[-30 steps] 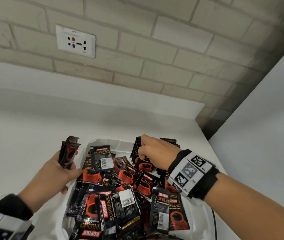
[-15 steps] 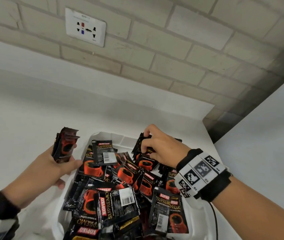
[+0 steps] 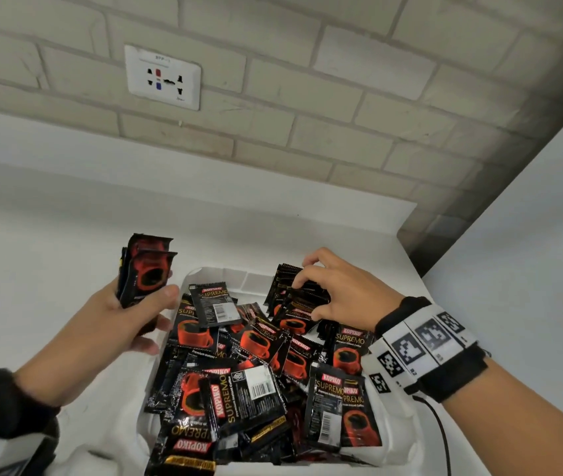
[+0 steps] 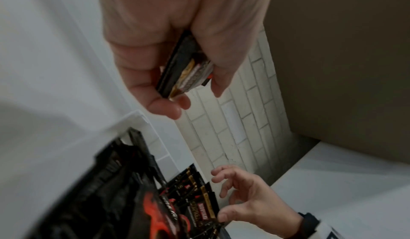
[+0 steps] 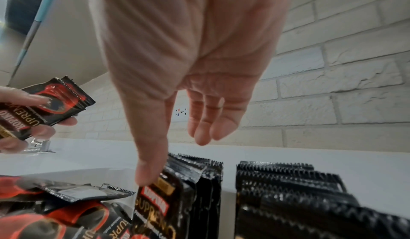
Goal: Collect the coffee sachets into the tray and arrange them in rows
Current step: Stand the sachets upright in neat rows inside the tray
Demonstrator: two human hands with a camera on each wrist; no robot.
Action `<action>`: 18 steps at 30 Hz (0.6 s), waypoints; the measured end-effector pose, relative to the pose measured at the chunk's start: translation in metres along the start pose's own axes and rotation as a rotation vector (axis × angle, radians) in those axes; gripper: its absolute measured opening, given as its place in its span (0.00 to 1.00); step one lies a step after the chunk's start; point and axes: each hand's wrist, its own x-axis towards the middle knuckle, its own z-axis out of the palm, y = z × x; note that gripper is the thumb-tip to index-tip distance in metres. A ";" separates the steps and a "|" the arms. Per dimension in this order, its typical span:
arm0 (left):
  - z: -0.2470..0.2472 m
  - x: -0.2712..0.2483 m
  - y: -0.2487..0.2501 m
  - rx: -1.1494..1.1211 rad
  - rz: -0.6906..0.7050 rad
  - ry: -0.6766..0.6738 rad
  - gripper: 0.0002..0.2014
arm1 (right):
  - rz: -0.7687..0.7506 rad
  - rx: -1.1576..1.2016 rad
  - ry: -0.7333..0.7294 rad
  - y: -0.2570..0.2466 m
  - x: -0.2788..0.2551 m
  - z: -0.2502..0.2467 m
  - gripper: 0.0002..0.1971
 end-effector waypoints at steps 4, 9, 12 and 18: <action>0.015 -0.003 0.006 -0.046 -0.002 -0.071 0.46 | 0.038 0.035 0.019 0.002 -0.008 0.002 0.24; 0.027 -0.003 0.009 -0.130 -0.070 -0.092 0.53 | 0.075 0.013 0.017 0.000 -0.015 0.011 0.24; 0.029 -0.002 0.009 -0.177 -0.107 -0.099 0.50 | 0.073 -0.019 0.045 -0.002 -0.012 0.016 0.21; 0.030 0.000 0.009 -0.217 -0.155 -0.100 0.29 | 0.120 -0.045 0.129 -0.007 0.007 0.016 0.20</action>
